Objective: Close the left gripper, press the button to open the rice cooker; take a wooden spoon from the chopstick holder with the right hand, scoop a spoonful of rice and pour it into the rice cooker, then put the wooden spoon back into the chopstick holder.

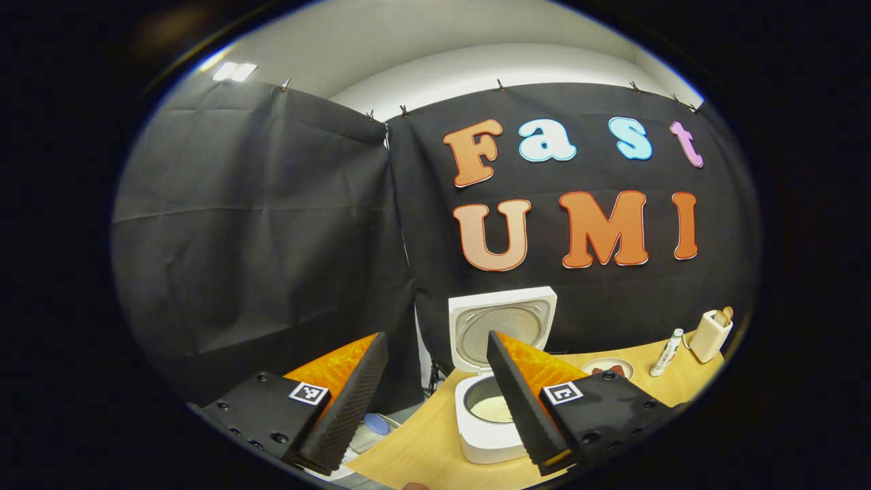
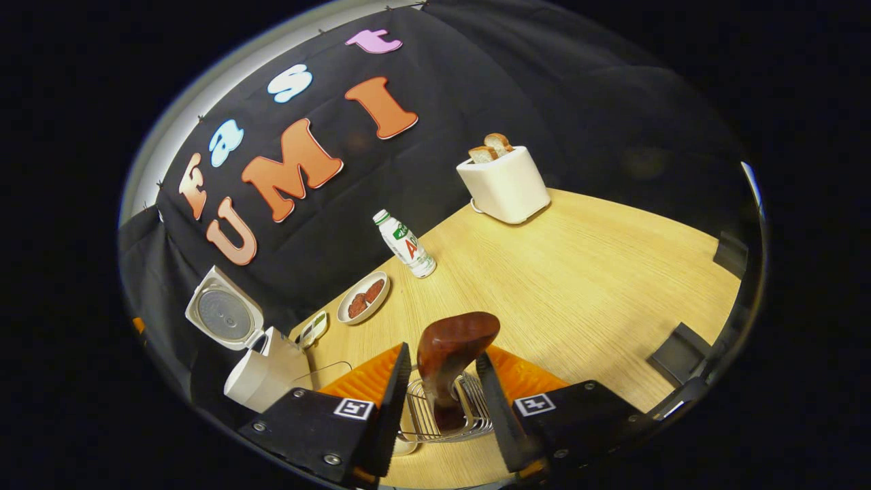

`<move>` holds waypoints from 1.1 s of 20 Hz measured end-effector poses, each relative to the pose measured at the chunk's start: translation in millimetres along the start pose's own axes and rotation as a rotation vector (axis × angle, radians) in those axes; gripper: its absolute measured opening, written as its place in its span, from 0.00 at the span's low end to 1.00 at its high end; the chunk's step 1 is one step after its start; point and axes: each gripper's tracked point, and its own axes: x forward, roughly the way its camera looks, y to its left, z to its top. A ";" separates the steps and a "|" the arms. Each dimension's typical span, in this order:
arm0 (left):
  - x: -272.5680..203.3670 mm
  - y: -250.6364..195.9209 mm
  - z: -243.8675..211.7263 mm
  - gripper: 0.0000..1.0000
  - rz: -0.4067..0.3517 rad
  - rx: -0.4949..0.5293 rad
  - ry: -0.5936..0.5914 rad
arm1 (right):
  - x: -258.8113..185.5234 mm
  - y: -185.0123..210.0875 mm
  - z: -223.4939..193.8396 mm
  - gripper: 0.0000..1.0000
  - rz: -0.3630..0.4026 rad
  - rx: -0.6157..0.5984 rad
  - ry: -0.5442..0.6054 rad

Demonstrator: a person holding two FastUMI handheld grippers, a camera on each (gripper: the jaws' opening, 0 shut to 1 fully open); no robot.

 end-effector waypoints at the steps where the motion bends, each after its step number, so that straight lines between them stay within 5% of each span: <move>1: -0.7 2.3 1.4 0.99 0.001 0.001 -0.004 | 0.7 -1.9 -0.6 0.52 -0.004 0.009 0.004; 4: -1.1 6.5 -3.8 0.99 0.003 0.002 0.000 | 1.6 -7.5 -4.5 0.35 -0.047 0.034 0.038; 5: -2.1 7.9 -5.2 0.99 0.002 0.000 0.003 | 2.9 -5.3 -7.6 0.23 -0.054 0.052 0.073; 13: -1.6 32.9 -15.6 0.99 0.016 -0.008 0.014 | -1.4 4.9 -0.9 0.10 -0.125 -0.040 0.059; 22: 1.3 32.5 -24.0 0.99 -0.035 -0.055 0.016 | -41.5 49.5 49.3 0.10 -0.113 -0.183 -0.037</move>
